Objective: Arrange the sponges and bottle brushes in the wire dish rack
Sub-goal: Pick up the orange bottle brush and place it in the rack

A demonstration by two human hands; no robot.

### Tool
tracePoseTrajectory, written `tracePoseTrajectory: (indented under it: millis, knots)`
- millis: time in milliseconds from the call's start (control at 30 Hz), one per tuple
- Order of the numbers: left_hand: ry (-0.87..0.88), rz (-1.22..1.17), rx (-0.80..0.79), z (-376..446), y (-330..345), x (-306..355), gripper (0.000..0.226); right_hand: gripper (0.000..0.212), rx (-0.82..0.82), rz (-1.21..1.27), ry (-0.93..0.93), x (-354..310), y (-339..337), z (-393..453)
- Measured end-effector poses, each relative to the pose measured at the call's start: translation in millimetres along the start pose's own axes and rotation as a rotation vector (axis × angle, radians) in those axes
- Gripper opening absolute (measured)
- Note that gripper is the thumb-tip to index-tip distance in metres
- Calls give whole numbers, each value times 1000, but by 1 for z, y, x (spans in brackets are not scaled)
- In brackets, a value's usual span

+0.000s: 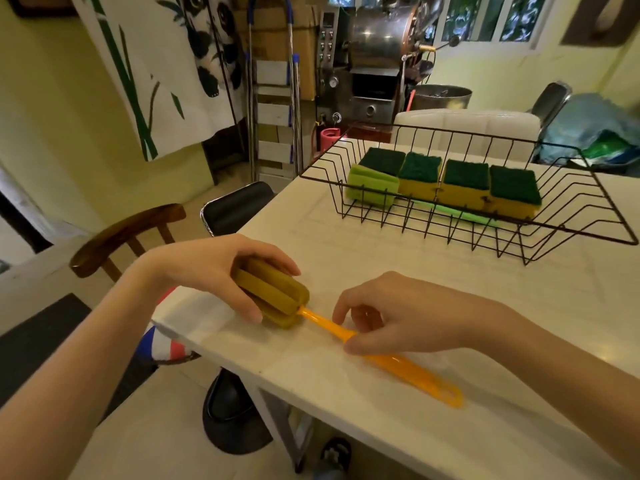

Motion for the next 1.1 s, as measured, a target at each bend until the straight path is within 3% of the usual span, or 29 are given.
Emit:
tracePoseTrajectory:
  millis: [100, 267, 467, 600, 767, 900, 1000, 1100]
  knots:
    - [-23, 10, 12, 6, -1, -1, 51, 23, 1, 3, -5, 1, -1, 0]
    - [37, 11, 56, 16, -11, 17, 66, 18, 37, 20, 26, 8, -17, -6]
    - [192, -74, 318, 28, -53, 60, 76, 11, 189, 146, 52, 21, -68, -27]
    - [363, -253, 467, 42, -84, 93, 74, 8, 332, 292, 52, 34, -100, -47]
    - [555, -543, 629, 71, -107, 140, 55, 12, 462, 434, 40, 55, -126, -66]
    - [588, -720, 549, 104, -109, 177, 62, 12, 674, 660, 33, 74, -151, -83]
    - [450, -750, 412, 134, -94, 191, 44, 11, 910, 831, 17, 91, -167, -99]
    - [389, -444, 143, 153, -61, 202, 38, 7, 1129, 1001, -31, 106, -177, -112]
Point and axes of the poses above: each hand's wrist, its own z-axis towards the middle knuckle, its own y-axis out of the palm, x = y × z, the point moved 8 cm from there along z, towards the middle knuckle, and after that the axes turned 2 degrees about z, right-handed, at the moved point
